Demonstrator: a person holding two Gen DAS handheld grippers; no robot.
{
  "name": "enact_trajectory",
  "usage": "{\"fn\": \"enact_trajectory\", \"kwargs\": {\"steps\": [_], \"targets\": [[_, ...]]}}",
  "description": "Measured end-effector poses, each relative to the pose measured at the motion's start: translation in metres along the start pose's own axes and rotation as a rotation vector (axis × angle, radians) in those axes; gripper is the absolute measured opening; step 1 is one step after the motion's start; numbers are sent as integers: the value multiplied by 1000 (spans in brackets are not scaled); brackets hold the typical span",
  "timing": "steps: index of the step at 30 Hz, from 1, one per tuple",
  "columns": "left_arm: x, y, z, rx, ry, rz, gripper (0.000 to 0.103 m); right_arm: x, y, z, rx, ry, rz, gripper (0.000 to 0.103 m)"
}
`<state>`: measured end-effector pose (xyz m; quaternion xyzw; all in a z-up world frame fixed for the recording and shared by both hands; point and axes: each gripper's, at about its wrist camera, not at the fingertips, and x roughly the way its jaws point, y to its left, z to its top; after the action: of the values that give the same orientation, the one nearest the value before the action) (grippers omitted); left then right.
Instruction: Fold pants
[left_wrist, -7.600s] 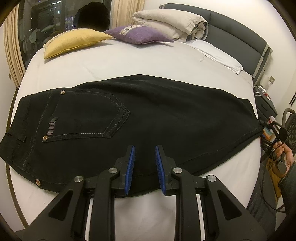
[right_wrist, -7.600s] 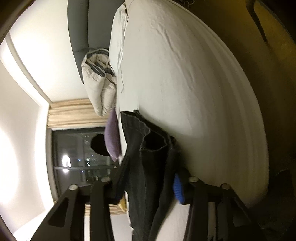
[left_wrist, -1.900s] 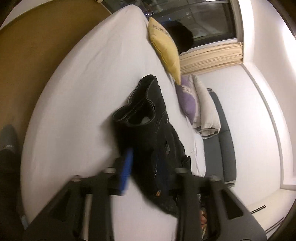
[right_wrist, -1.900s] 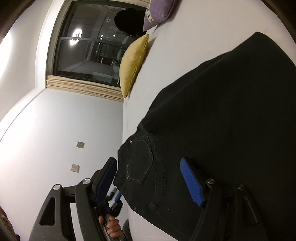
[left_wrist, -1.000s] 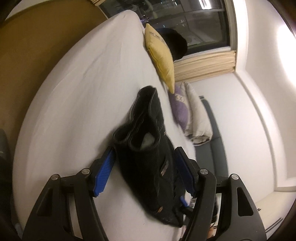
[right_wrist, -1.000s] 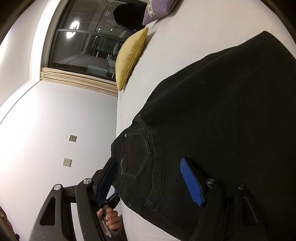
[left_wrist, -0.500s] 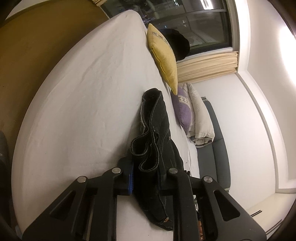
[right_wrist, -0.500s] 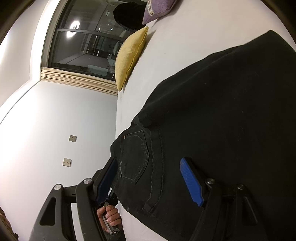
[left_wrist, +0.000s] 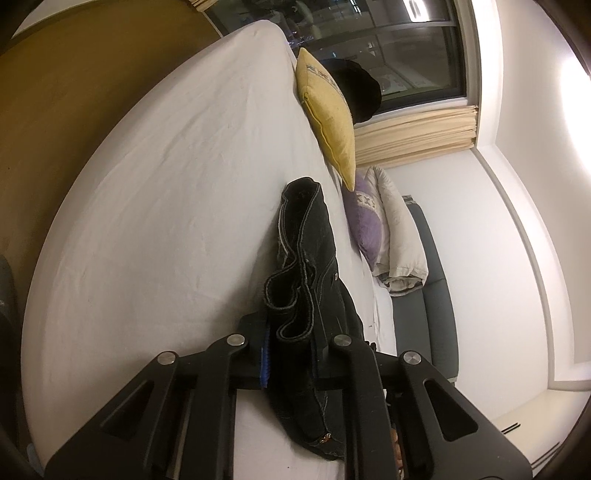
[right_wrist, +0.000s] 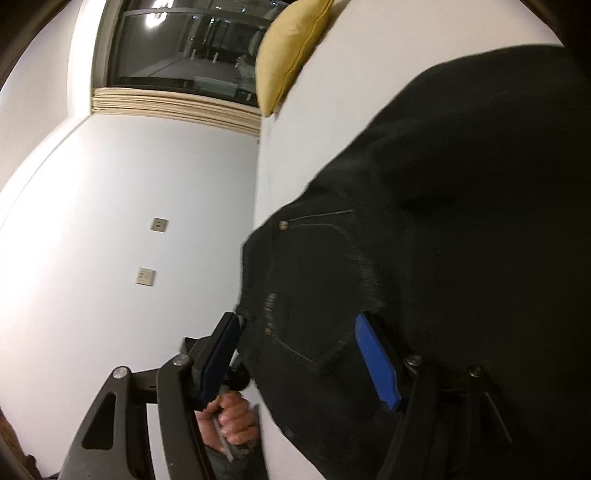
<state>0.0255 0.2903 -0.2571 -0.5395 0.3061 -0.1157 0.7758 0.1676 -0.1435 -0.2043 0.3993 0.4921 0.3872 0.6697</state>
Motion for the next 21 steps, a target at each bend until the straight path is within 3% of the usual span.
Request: {"fn": "enact_trajectory", "kwargs": {"steps": [1, 2, 4, 5, 7, 10, 12, 13, 17, 21], "targets": [[0, 0, 0, -1, 0, 0, 13, 4, 2, 0, -20, 10, -32, 69], [0, 0, 0, -1, -1, -1, 13, 9, 0, 0, -32, 24, -81, 61], [0, -1, 0, 1, -3, -3, 12, 11, -19, 2, 36, 25, -157, 28], [-1, -3, 0, 3, -4, -4, 12, 8, -30, 4, 85, 21, -160, 0], [-2, -7, -1, 17, -5, -1, 12, 3, -43, 4, 158, 17, -117, 0], [-3, -13, 0, 38, -7, 4, 11, 3, -25, 2, 103, 25, -147, 5], [-3, -17, 0, 52, -8, 10, 11, 1, -20, 1, 102, 5, -101, 25], [-3, -18, 0, 56, -9, 13, 11, 0, -19, 0, 94, 2, -92, 28], [-4, -25, 0, 71, -12, 16, 11, -3, -26, 4, 103, 21, -104, 22], [-5, -38, 0, 102, -11, 24, 10, -7, -26, 2, 126, 11, -81, 26]]}}
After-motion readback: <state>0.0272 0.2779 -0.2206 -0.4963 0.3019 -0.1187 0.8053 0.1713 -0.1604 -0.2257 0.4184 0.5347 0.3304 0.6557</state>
